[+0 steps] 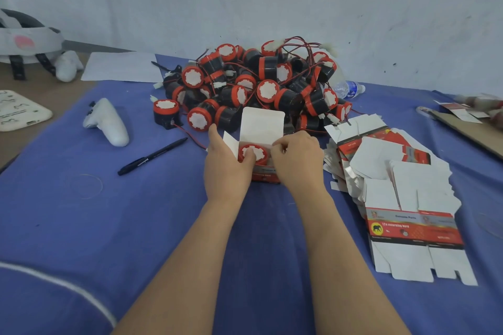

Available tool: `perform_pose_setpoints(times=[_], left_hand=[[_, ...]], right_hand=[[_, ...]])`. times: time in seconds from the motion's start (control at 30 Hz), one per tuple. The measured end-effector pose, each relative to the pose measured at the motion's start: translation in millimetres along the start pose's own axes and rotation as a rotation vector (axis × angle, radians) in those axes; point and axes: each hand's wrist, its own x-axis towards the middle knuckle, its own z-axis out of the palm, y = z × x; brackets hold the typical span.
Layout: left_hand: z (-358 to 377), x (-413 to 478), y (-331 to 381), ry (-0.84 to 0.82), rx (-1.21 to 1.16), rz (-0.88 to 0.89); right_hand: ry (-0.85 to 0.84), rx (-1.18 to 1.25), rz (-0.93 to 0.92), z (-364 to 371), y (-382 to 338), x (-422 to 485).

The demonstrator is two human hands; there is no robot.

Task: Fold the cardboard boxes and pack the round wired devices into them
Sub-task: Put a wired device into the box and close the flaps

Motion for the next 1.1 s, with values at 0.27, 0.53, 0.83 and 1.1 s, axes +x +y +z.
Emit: perform_pose_setpoints(times=[0.27, 0.53, 0.83, 1.1], left_hand=[[1.9, 1.6, -2.1, 0.017, 0.005, 0.020], [3.0, 1.3, -2.6, 0.026, 0.031, 0.042], [3.2, -0.1, -4.5, 0.035, 0.053, 0.077], [3.5, -2.9, -3.6, 0.044, 0.066, 0.111]], right_hand=[[-0.013, 0.165, 0.017, 2.3, 5.3, 1.4], [-0.026, -0.076, -0.012, 5.6, 8.3, 4.0], [-0.085, 0.032, 0.079, 9.1, 1.2, 3.8], [-0.049, 0.068, 0.237, 4.9, 9.0, 7.9]])
